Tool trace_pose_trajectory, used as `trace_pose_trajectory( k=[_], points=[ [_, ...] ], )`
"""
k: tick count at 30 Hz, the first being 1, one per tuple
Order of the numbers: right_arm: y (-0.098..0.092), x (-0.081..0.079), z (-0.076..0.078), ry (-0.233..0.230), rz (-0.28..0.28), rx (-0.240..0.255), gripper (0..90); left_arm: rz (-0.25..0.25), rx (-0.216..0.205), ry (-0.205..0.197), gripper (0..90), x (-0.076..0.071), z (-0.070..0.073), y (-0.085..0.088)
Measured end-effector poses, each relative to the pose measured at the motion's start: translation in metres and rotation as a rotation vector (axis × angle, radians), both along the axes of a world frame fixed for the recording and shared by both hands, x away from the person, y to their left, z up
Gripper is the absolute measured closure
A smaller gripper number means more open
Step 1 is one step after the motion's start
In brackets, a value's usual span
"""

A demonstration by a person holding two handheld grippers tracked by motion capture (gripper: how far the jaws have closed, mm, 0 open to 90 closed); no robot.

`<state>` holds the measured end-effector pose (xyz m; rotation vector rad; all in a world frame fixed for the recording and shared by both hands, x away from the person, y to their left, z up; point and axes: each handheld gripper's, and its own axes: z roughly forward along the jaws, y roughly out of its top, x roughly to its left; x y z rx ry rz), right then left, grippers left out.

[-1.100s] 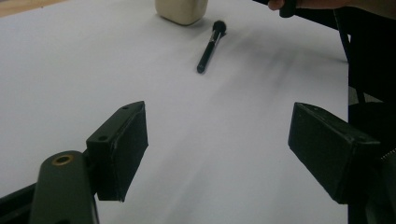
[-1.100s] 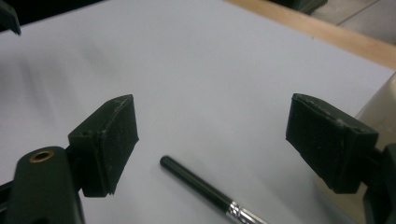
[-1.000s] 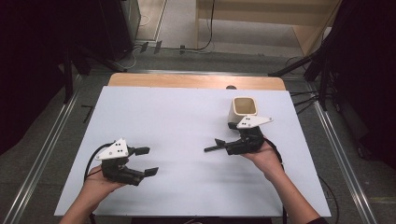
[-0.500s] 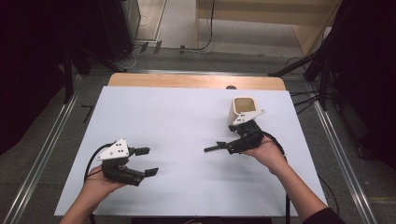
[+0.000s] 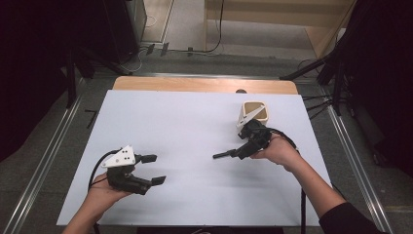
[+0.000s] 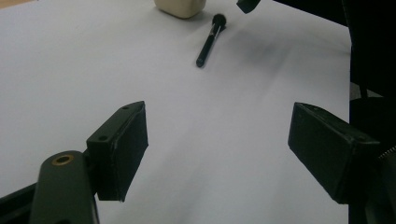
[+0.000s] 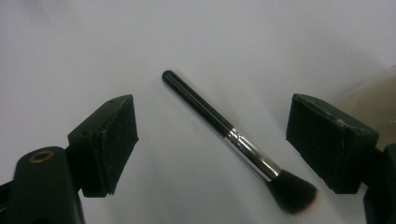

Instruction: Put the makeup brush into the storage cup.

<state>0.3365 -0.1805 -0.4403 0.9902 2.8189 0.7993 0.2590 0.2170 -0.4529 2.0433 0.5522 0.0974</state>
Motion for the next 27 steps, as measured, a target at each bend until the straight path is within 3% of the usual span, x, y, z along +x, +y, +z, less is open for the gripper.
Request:
trace_pose_trajectory(
  k=[5,6,11,13,15,19,25,27],
  points=[
    [0.0036,0.0018,0.0017,0.040,0.022,-0.073,17.4,-0.002,0.000,0.000,20.5,0.0002,-0.0001,-0.0001],
    [0.0050,0.0033,0.0031,0.043,0.051,-0.103,17.5,-0.002,0.000,0.000,20.4,0.0002,-0.0002,-0.0002],
    [0.0072,0.0052,0.0037,0.032,0.083,-0.144,18.8,-0.001,-0.001,0.000,20.4,0.0001,0.0000,0.0000],
    [0.0079,0.0047,0.0038,0.017,0.094,-0.144,19.4,-0.003,-0.002,0.001,20.5,0.0000,0.0000,0.0000],
    [0.0092,0.0032,0.0055,-0.019,0.143,-0.117,20.2,-0.004,-0.003,0.001,20.4,0.0000,0.0000,-0.0001],
    [0.0085,0.0039,0.0060,-0.019,0.171,-0.085,20.2,-0.005,-0.002,0.001,20.4,-0.0003,0.0001,-0.0005],
    [0.0045,0.0062,0.0053,-0.079,0.335,-0.081,20.2,-0.005,0.000,0.000,20.5,-0.0001,0.0001,-0.0003],
    [0.0005,0.0097,0.0055,-0.095,0.371,-0.046,20.2,-0.006,-0.001,0.001,20.4,0.0000,-0.0001,-0.0004]
  ],
)
